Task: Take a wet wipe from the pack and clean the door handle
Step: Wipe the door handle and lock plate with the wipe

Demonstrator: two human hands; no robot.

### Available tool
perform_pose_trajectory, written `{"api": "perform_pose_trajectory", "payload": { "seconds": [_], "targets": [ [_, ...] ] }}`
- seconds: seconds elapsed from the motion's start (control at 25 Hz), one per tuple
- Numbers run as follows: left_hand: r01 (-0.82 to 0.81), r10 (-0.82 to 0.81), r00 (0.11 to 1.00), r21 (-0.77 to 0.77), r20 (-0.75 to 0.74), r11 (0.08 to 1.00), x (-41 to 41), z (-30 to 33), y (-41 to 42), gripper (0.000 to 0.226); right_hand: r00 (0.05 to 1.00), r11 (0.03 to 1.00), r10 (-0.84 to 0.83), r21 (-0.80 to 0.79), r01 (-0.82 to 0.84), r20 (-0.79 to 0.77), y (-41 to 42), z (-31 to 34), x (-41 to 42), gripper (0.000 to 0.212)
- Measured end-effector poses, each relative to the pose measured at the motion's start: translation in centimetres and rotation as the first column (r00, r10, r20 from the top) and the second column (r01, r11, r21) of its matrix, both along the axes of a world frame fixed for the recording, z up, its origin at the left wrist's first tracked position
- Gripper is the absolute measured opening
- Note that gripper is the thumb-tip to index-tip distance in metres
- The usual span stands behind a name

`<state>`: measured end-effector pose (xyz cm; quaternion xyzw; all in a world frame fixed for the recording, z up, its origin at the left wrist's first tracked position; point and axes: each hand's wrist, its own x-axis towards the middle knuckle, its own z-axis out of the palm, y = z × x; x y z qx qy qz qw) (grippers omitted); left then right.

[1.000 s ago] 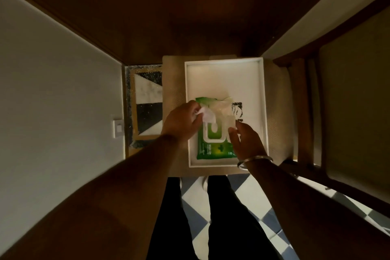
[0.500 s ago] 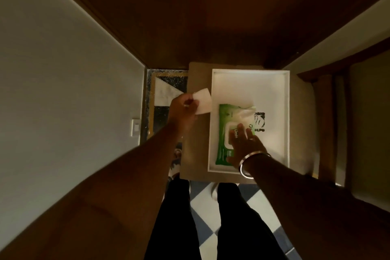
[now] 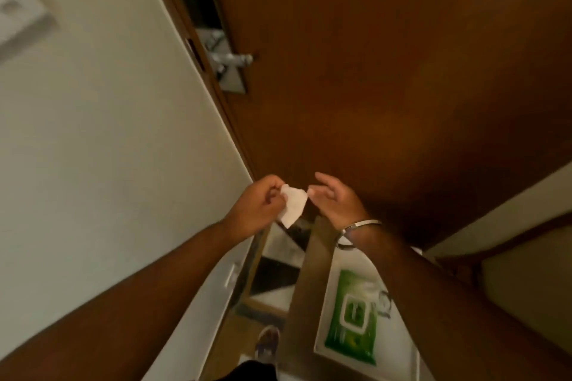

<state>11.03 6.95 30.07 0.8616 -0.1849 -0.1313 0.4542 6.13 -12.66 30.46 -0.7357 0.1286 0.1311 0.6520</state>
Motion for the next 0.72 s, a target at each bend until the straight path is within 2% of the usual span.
{"api": "perform_pose_trajectory", "payload": {
  "seconds": [0.12, 0.24, 0.36, 0.44, 0.56, 0.72],
  "targets": [
    [-0.06, 0.072, 0.989, -0.091, 0.127, 0.994, 0.9, 6.7, 2.0, 0.013, 0.981, 0.98, 0.157, 0.1, -0.169, 0.118, 2.6, 6.2, 2.1, 0.044],
    [-0.112, 0.151, 0.948, -0.15, 0.279, 0.982, 2.7, 11.8, 3.4, 0.015, 0.962, 0.98, 0.13, 0.119, -0.162, 0.24, 5.5, 10.5, 3.6, 0.029],
    [-0.136, 0.175, 0.919, -0.131, 0.354, 0.982, 5.5, 14.7, 4.6, 0.017, 0.929, 0.995, 0.069, 0.043, -0.091, 0.365, 7.5, 13.1, 5.9, 0.014],
    [-0.154, 0.172, 0.909, -0.079, 0.38, 0.985, 7.6, 15.5, 5.6, 0.013, 0.933, 0.999, 0.05, -0.031, -0.042, 0.356, 8.3, 13.9, 7.6, 0.01],
    [-0.147, 0.189, 0.894, -0.134, 0.405, 0.98, 10.6, 15.8, 7.0, 0.011, 0.956, 0.993, 0.051, -0.12, -0.017, 0.288, 9.2, 13.9, 10.0, 0.015],
    [-0.189, 0.285, 0.87, -0.262, 0.403, 0.947, 14.1, 14.9, 8.0, 0.008, 0.965, 0.999, 0.006, -0.049, 0.007, 0.262, 11.1, 13.2, 12.9, 0.02]
  ]
}}
